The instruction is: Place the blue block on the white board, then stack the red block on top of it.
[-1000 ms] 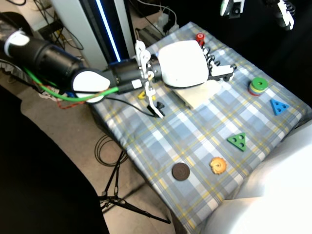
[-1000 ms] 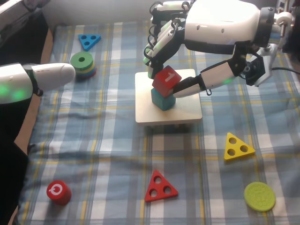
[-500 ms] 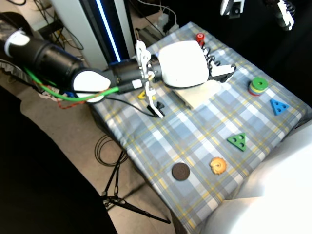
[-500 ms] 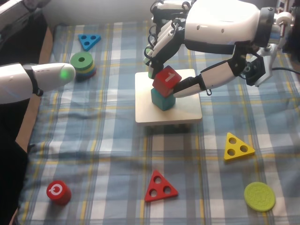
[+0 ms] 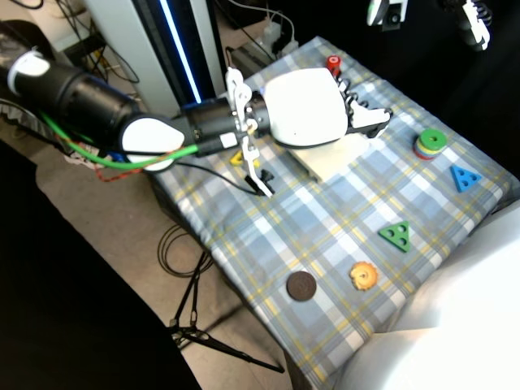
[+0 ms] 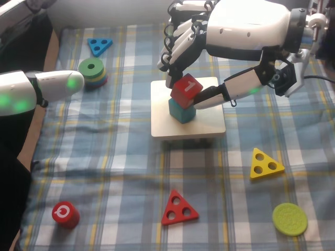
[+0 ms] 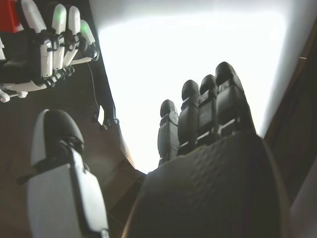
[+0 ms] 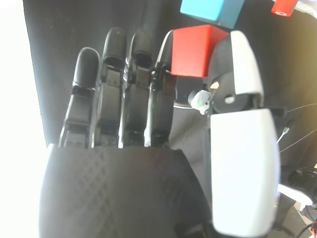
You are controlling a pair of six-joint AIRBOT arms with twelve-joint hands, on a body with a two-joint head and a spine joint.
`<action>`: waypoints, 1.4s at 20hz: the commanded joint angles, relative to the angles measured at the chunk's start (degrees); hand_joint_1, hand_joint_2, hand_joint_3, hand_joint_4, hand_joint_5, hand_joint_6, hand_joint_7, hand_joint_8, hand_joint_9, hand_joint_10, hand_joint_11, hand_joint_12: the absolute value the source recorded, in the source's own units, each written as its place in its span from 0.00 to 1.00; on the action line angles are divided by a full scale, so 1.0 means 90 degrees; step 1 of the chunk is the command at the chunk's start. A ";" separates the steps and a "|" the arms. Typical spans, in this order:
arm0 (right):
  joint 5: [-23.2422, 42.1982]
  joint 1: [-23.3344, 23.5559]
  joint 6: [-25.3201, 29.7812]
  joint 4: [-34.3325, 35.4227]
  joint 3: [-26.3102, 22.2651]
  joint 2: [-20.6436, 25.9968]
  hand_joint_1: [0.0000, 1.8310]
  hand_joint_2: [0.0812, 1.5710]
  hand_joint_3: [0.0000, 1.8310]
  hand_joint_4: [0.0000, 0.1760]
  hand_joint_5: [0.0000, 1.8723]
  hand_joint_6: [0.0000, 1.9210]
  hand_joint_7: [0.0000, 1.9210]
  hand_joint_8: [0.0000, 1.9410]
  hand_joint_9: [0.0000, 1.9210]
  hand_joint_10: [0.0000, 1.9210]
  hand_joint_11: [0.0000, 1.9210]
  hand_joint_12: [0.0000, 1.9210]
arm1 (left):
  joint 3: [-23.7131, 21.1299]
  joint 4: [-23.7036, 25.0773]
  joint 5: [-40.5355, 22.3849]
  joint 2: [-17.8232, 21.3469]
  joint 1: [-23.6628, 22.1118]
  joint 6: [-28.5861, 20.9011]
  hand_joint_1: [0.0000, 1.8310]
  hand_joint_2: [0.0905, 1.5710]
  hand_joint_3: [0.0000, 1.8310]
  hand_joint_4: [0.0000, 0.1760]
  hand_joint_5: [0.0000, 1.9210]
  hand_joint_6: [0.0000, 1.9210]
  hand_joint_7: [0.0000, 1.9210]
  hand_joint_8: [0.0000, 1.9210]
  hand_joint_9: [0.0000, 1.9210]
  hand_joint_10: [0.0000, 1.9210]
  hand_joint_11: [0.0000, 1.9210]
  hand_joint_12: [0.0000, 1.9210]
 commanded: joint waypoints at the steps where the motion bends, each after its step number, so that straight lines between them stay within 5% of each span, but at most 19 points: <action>1: 0.0517 0.0035 0.0049 0.0337 0.0020 -0.0006 0.60 0.69 0.00 0.00 0.52 0.51 0.41 0.00 0.30 0.13 0.00 0.70 | 0.0009 0.0089 -0.0754 -0.0004 -0.0081 -0.0043 0.42 0.53 0.00 1.00 0.10 0.00 0.09 0.00 0.02 0.00 0.00 0.12; 3: 0.0517 0.0035 0.0049 0.0338 0.0020 -0.0006 0.60 0.69 0.00 0.00 0.52 0.52 0.40 0.00 0.30 0.09 0.00 0.68 | 0.0008 0.0089 -0.0754 -0.0005 -0.0081 -0.0044 0.43 0.53 0.00 1.00 0.10 0.00 0.09 0.00 0.02 0.00 0.00 0.10; 4: 0.0517 0.0035 0.0049 0.0339 0.0020 -0.0006 0.59 0.64 0.00 0.00 0.45 0.26 0.40 0.00 0.31 0.08 0.00 0.67 | 0.0007 0.0089 -0.0754 -0.0005 -0.0081 -0.0044 0.43 0.53 0.00 1.00 0.11 0.00 0.09 0.00 0.02 0.00 0.00 0.10; 5: 0.0517 0.0035 0.0052 0.0339 0.0020 -0.0006 0.58 0.63 0.00 0.00 0.46 0.12 0.40 0.00 0.31 0.07 0.00 0.68 | 0.0007 0.0089 -0.0754 -0.0005 -0.0081 -0.0044 0.43 0.53 0.00 1.00 0.10 0.00 0.09 0.00 0.02 0.00 0.00 0.10; 7: 0.0517 0.0035 0.0057 0.0340 0.0020 -0.0006 0.57 0.62 0.00 0.00 0.48 0.02 0.38 0.00 0.30 0.05 0.00 0.65 | 0.0006 0.0089 -0.0754 -0.0004 -0.0081 -0.0044 0.44 0.53 0.00 1.00 0.11 0.00 0.09 0.00 0.02 0.00 0.00 0.11; 12: 0.0516 0.0036 0.0057 0.0341 0.0020 -0.0005 0.56 0.62 0.00 0.00 0.46 0.00 0.36 0.00 0.29 0.03 0.00 0.61 | 0.0004 0.0090 -0.0756 -0.0004 -0.0081 -0.0044 0.43 0.53 0.00 1.00 0.11 0.00 0.09 0.00 0.02 0.00 0.00 0.11; 14: 0.0516 0.0036 0.0057 0.0342 0.0019 -0.0005 0.56 0.61 0.00 0.00 0.44 0.00 0.35 0.00 0.29 0.03 0.00 0.63 | 0.0004 0.0090 -0.0756 -0.0004 -0.0081 -0.0044 0.43 0.53 0.00 0.91 0.11 0.00 0.09 0.00 0.02 0.00 0.00 0.11; 16: 0.0517 0.0036 0.0067 0.0342 0.0018 -0.0005 0.53 0.60 0.00 0.00 0.31 0.00 0.29 0.00 0.26 0.01 0.00 0.56 | 0.0002 0.0090 -0.0756 -0.0004 -0.0081 -0.0044 0.43 0.53 0.00 0.98 0.10 0.00 0.09 0.00 0.02 0.00 0.00 0.09; 17: 0.0531 0.0036 0.0073 0.0411 -0.0002 -0.0005 0.49 0.56 0.00 0.04 0.15 0.00 0.15 0.00 0.12 0.00 0.00 0.29 | -0.0003 0.0090 -0.0763 -0.0004 -0.0081 -0.0044 0.43 0.53 0.00 1.00 0.10 0.00 0.08 0.00 0.01 0.00 0.00 0.07; 18: 0.0555 0.0036 0.0073 0.0450 -0.0016 -0.0004 0.48 0.55 0.00 0.31 0.09 0.00 0.09 0.01 0.05 0.01 0.00 0.10 | -0.0007 0.0090 -0.0771 -0.0004 -0.0080 -0.0044 0.43 0.53 0.00 0.99 0.10 0.00 0.08 0.00 0.02 0.00 0.00 0.09; 19: 0.0617 0.0036 0.0072 0.0538 -0.0050 0.0003 0.48 0.53 0.00 0.51 0.02 0.00 0.02 0.00 0.01 0.00 0.00 0.03 | -0.0012 0.0090 -0.0784 -0.0003 -0.0080 -0.0048 0.42 0.53 0.00 0.88 0.11 0.00 0.08 0.00 0.03 0.00 0.00 0.10; 20: 0.0698 0.0036 0.0072 0.0637 -0.0097 0.0129 0.48 0.53 0.00 0.53 0.00 0.00 0.00 0.00 0.00 0.00 0.02 0.03 | -0.0012 0.0092 -0.0807 0.0004 -0.0077 -0.0123 0.40 0.53 0.00 0.78 0.11 0.00 0.08 0.00 0.03 0.00 0.00 0.11; 22: 0.0897 -0.0003 -0.0034 0.0949 -0.0292 0.0486 0.43 0.51 0.00 0.75 0.00 0.00 0.00 0.00 0.00 0.00 0.00 0.00 | 0.0041 0.0233 -0.1041 0.0062 0.0065 -0.0747 0.41 0.53 0.00 0.61 0.11 0.00 0.09 0.00 0.04 0.00 0.00 0.10; 25: 0.1485 -0.0431 -0.0660 0.2022 -0.0771 0.1208 0.40 0.49 0.00 0.92 0.00 0.00 0.00 0.00 0.00 0.00 0.00 0.00 | 0.0138 0.0581 -0.1719 0.0181 0.0404 -0.2064 0.41 0.54 0.00 0.58 0.09 0.00 0.06 0.00 0.01 0.00 0.00 0.00; 26: 0.1816 -0.0698 -0.0972 0.2497 -0.0960 0.1484 0.37 0.52 0.00 0.68 0.00 0.00 0.00 0.00 0.00 0.00 0.00 0.00 | 0.0114 0.0709 -0.1971 0.0239 0.0468 -0.2373 0.43 0.54 0.00 0.61 0.08 0.00 0.05 0.00 0.00 0.00 0.00 0.00; 27: 0.2195 -0.1005 -0.1269 0.3026 -0.1182 0.1785 0.37 0.53 0.01 0.75 0.00 0.00 0.00 0.00 0.00 0.00 0.00 0.00 | 0.0072 0.0817 -0.2190 0.0282 0.0514 -0.2547 0.44 0.55 0.00 0.66 0.07 0.00 0.04 0.00 0.00 0.00 0.00 0.00; 28: 0.2608 -0.1335 -0.1551 0.3577 -0.1410 0.2066 0.41 0.56 0.01 0.68 0.00 0.00 0.03 0.00 0.01 0.00 0.00 0.00 | 0.0039 0.0935 -0.2412 0.0328 0.0551 -0.2710 0.43 0.54 0.00 0.54 0.08 0.00 0.05 0.00 0.01 0.00 0.00 0.00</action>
